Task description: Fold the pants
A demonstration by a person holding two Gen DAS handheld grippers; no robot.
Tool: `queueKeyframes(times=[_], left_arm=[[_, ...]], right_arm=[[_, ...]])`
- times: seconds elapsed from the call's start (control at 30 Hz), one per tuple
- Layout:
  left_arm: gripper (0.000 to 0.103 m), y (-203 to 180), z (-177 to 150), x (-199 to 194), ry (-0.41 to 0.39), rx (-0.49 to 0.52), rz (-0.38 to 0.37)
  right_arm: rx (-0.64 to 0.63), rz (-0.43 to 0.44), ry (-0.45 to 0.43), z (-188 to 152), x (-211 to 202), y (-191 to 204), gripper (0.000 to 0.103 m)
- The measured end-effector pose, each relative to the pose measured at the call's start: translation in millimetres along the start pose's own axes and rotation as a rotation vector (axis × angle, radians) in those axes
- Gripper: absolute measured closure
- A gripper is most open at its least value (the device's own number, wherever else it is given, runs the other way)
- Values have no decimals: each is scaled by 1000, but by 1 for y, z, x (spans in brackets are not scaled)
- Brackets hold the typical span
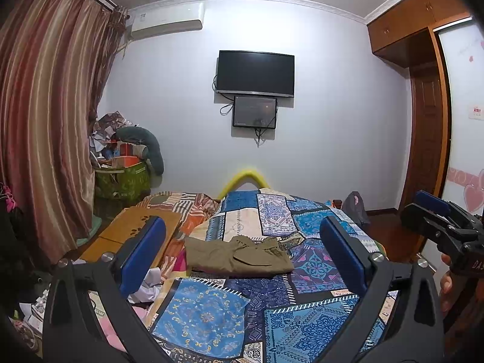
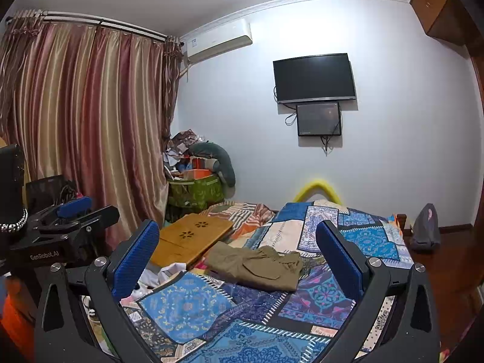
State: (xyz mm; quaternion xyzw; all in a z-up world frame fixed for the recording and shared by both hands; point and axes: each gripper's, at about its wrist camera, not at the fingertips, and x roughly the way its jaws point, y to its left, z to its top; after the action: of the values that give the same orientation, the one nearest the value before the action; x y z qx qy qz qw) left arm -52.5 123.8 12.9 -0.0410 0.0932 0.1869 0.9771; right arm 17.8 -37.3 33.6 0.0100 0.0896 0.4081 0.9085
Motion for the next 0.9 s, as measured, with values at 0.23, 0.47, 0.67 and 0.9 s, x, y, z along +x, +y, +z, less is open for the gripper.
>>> queueKeyframes(times=[0.23, 0.47, 0.67, 0.9], left_arm=[[0, -1, 1, 2, 7, -2, -24], [0, -1, 1, 4, 22, -12, -44], [0, -2, 0, 5, 20, -12, -41], [0, -1, 0, 5, 25, -9, -48]], right_arm=[[3, -1, -3, -1, -1, -1, 0], [9, 0, -2, -1, -1, -2, 0], [1, -4, 5, -1, 0, -3, 0], [16, 2, 14, -2, 0, -6, 0]])
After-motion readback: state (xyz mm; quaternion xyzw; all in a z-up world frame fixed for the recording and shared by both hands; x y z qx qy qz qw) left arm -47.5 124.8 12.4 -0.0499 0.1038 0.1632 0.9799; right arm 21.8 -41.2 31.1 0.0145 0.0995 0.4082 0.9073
